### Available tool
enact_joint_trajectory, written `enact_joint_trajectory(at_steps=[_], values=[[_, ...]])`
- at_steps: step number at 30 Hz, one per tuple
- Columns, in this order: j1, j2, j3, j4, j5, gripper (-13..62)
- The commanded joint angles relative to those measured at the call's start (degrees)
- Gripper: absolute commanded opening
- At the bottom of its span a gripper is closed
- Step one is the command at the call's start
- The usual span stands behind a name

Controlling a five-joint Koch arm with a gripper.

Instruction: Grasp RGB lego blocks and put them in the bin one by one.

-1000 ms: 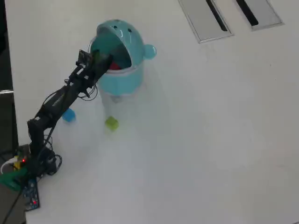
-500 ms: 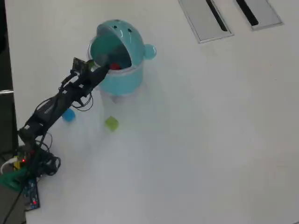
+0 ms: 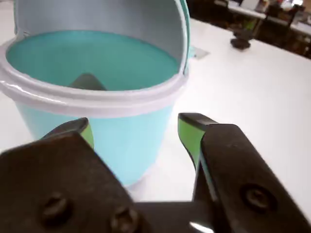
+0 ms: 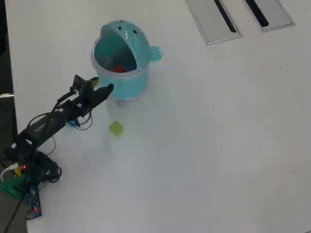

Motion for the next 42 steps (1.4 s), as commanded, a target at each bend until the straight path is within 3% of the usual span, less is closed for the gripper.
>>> enact_joint_trajectory(at_steps=[1,20,42], values=[[0.35,3.78,-1.23,0.09,-0.53,31.1],[16.79,13.80,16.52,14.50,4.22,34.2],[7.91,3.78,22.24,7.56,8.53,34.2]])
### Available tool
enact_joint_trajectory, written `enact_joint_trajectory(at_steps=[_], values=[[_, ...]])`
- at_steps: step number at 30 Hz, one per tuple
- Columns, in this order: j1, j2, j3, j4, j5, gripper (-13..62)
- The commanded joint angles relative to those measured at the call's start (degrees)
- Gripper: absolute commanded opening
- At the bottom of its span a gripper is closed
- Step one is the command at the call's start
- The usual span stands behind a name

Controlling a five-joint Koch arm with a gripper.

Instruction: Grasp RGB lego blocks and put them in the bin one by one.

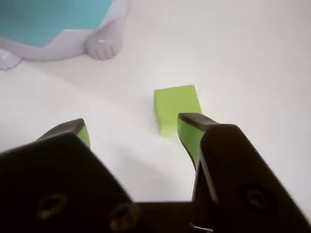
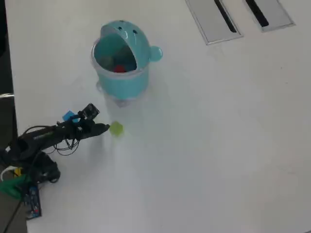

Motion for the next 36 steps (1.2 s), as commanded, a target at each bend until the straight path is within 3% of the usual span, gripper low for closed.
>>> enact_joint_trajectory(at_steps=[1,12,36], values=[[-0.35,-1.23,-2.20,-5.19,0.18,34.2],[4.22,-11.78,-6.50,-10.02,-0.35,34.3],[6.24,-22.06,-9.58,-17.31,-0.79,34.3]])
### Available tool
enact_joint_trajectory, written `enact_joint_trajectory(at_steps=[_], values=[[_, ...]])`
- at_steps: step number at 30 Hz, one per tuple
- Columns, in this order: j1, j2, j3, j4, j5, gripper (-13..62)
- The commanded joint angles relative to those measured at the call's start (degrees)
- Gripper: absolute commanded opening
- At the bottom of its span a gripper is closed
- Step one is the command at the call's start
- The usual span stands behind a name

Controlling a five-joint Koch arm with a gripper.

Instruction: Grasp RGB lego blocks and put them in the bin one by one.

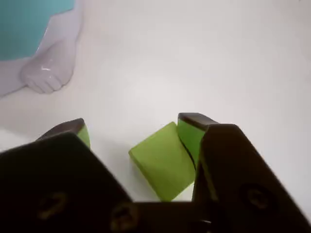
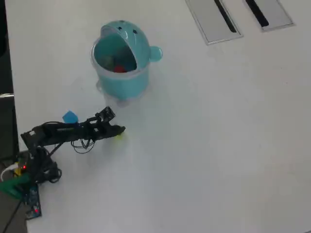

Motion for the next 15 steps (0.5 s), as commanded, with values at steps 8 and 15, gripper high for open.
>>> enact_joint_trajectory(at_steps=[8,15], values=[[1.85,4.48,-6.50,3.25,-0.62,34.2],[3.96,9.40,-6.68,8.17,-3.16,33.9]])
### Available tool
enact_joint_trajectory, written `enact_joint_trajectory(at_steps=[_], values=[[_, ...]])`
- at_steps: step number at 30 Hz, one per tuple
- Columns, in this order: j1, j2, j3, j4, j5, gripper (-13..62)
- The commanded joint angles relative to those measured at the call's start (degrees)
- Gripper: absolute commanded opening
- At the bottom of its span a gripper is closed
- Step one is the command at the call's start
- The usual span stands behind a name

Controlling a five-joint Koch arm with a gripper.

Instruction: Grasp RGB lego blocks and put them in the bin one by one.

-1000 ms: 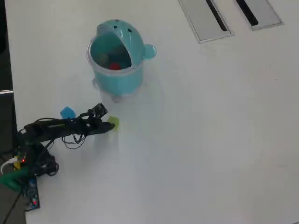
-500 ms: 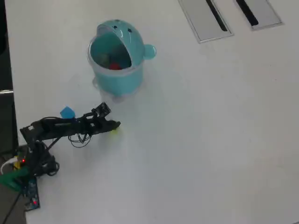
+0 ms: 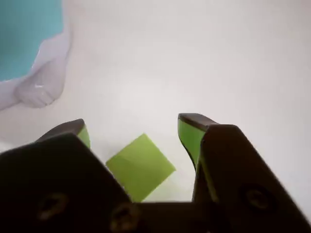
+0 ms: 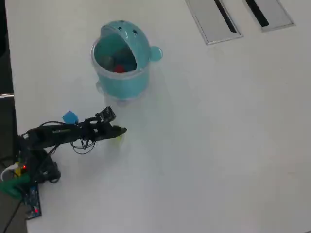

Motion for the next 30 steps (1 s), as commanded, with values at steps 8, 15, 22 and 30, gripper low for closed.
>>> enact_joint_trajectory(at_steps=[8,15,22,30], values=[[-0.09,2.72,0.18,0.70,-2.11,34.0],[-1.05,1.58,1.85,-0.18,-2.20,34.2],[-0.88,-2.55,2.37,-3.08,-2.29,34.2],[-0.44,-7.47,2.55,-7.56,-2.46,34.1]])
